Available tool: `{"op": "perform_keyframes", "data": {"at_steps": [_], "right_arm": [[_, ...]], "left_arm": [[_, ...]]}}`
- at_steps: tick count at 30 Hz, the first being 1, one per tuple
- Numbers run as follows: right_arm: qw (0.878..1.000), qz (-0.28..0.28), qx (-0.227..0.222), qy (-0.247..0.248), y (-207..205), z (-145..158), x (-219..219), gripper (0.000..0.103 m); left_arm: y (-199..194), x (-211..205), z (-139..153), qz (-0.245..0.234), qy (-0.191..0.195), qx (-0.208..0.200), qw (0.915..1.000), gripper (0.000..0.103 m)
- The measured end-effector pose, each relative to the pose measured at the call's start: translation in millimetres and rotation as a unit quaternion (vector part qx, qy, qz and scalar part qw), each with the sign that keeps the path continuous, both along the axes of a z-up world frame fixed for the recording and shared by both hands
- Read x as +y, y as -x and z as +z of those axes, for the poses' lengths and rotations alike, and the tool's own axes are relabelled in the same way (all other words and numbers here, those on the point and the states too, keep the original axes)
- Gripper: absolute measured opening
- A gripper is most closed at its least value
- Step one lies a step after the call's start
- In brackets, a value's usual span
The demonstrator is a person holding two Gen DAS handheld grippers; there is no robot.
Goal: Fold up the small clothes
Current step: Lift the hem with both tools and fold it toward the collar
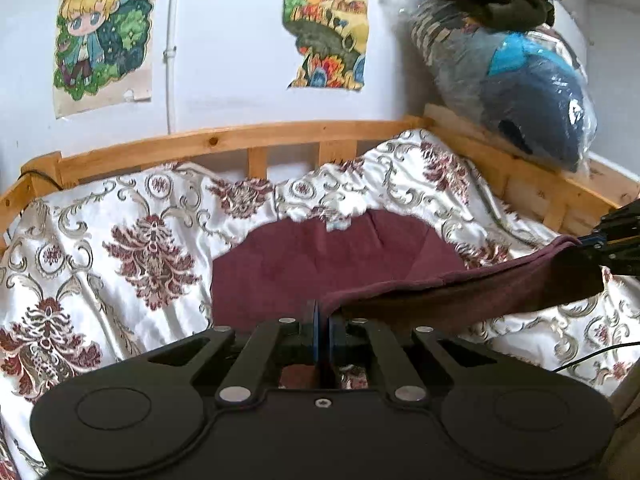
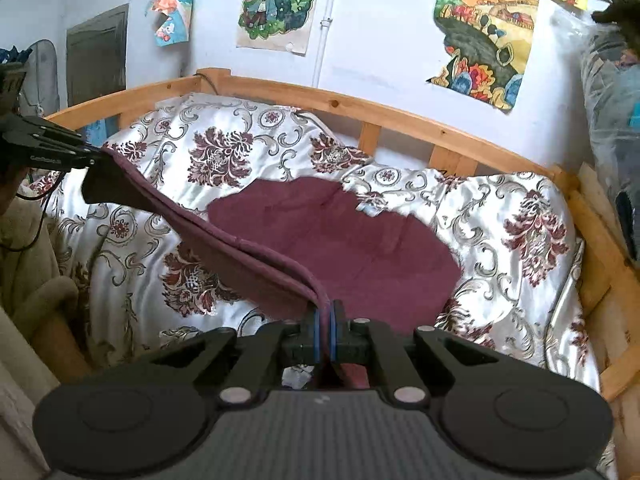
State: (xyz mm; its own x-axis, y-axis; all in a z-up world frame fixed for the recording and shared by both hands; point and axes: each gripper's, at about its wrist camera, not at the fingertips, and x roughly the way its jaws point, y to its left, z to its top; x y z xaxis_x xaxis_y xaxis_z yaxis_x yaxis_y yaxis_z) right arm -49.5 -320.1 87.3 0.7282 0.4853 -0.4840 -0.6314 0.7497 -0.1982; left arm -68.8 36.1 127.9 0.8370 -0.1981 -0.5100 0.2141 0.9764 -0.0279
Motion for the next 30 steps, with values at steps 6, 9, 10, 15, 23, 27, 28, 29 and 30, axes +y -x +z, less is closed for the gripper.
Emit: {"op": "perform_keyframes", "data": {"at_steps": [6, 9, 10, 15, 23, 27, 28, 29, 30], "right_arm": [[0.999, -0.011, -0.04, 0.026, -44, 11, 9, 0.006], [0.997, -0.016, -0.061, 0.038, -86, 13, 16, 0.006], [0.997, -0.017, -0.063, 0.041, -101, 13, 19, 0.006], [0.997, -0.018, -0.056, 0.05, -175, 3, 31, 0.006], [0.997, -0.025, -0.025, 0.063, -274, -32, 58, 0.007], [0.997, -0.035, -0.008, 0.066, -304, -54, 64, 0.007], [0.997, -0.036, -0.005, 0.067, -310, -60, 65, 0.007], [0.997, -0.039, -0.001, 0.066, -315, -65, 65, 0.007], [0.997, -0.042, 0.004, 0.065, -320, -70, 66, 0.007]], "left_arm": [[-45, -5, 8, 0.013, -0.01, -0.027, 0.9995, 0.004], [-90, -4, 7, 0.026, -0.002, -0.023, 0.9994, 0.004], [-106, -3, 6, 0.033, 0.003, -0.018, 0.9993, 0.004], [-187, 5, -4, 0.056, 0.006, 0.011, 0.9984, 0.004], [-289, 10, -51, 0.081, -0.014, 0.072, 0.994, 0.005], [-319, 3, -78, 0.089, -0.033, 0.095, 0.9909, 0.005], [-324, 2, -84, 0.092, -0.036, 0.1, 0.9901, 0.005], [-328, 1, -89, 0.094, -0.038, 0.104, 0.9894, 0.005], [-333, 0, -94, 0.095, -0.041, 0.108, 0.9887, 0.005]]}}
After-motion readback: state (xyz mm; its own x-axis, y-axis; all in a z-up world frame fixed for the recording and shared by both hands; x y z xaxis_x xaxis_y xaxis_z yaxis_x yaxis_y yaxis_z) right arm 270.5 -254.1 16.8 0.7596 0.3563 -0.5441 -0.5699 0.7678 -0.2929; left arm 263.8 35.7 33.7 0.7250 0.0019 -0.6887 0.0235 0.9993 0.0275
